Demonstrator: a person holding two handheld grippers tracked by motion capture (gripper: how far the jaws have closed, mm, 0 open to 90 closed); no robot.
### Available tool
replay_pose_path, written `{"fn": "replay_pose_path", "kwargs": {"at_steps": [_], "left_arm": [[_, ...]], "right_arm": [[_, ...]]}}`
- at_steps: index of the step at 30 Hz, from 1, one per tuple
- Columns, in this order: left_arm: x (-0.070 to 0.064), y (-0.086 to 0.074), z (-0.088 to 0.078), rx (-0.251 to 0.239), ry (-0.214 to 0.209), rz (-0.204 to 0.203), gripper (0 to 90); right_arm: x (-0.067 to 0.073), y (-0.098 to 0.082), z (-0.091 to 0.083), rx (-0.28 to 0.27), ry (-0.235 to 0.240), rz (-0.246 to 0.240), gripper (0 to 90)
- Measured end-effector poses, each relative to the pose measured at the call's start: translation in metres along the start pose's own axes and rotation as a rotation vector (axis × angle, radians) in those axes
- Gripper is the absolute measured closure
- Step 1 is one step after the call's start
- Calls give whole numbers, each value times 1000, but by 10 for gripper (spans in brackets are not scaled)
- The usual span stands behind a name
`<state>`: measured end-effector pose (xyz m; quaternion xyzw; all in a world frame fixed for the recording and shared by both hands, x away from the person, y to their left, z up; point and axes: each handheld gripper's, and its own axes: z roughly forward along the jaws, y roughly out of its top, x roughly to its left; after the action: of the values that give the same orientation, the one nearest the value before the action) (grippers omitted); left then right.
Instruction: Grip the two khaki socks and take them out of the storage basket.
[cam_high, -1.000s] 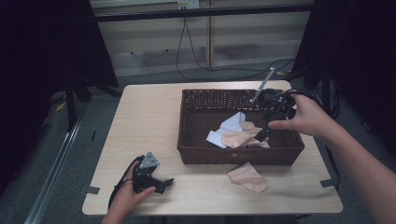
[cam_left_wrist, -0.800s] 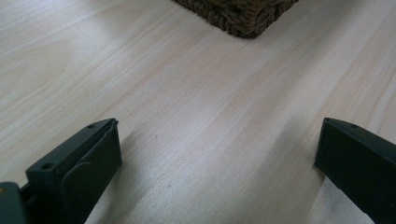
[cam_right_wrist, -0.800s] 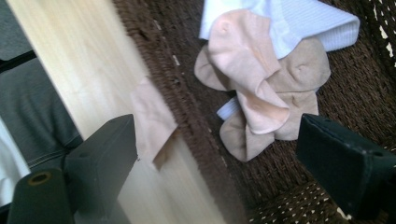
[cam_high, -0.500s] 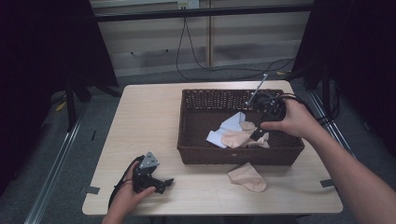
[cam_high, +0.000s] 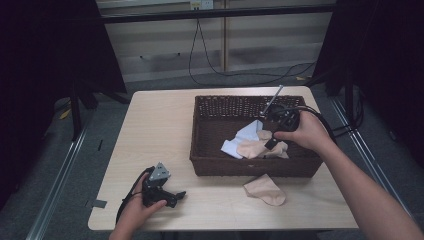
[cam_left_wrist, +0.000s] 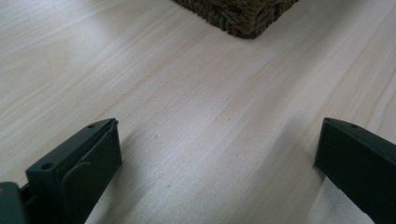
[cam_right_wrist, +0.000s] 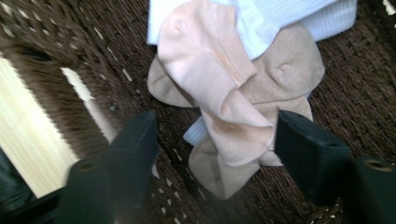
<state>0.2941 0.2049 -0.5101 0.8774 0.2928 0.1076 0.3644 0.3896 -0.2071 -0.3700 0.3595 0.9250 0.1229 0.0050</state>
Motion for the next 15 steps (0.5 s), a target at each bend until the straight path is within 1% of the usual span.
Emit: {"fn": "replay_pose_path", "kwargs": {"at_steps": [1,2,3,4,5,7,8,9,11,12,13,14,15], "left_arm": [[0,0,0,0,0,0,0],[0,0,0,0,0,0,0],[0,0,0,2,0,0,0],[0,0,0,1,0,-1,0],[0,0,0,1,0,-1,0],[0,0,0,7,-1,7,0],[0,0,0,8,-1,7,0],[0,0,0,7,-1,7,0],[0,0,0,7,-1,7,0],[0,0,0,7,-1,7,0],[0,0,0,7,-1,7,0],[0,0,0,7,-1,7,0],[0,0,0,7,-1,7,0]], "right_arm": [[-2,0,3,3,8,-14,346],[-2,0,6,16,8,-13,371],[-3,0,9,14,11,-12,382],[-4,1,11,26,12,-20,407],[-4,1,14,25,16,-16,441],[-4,2,20,33,2,-25,484],[-4,3,21,36,-11,-38,506],[-3,5,23,39,-8,-34,519],[-2,7,27,37,15,-41,533],[-2,9,29,43,8,-43,540],[-2,10,31,43,13,-49,563],[-2,11,33,56,14,-49,583],[-2,11,36,61,11,-51,588]]}}
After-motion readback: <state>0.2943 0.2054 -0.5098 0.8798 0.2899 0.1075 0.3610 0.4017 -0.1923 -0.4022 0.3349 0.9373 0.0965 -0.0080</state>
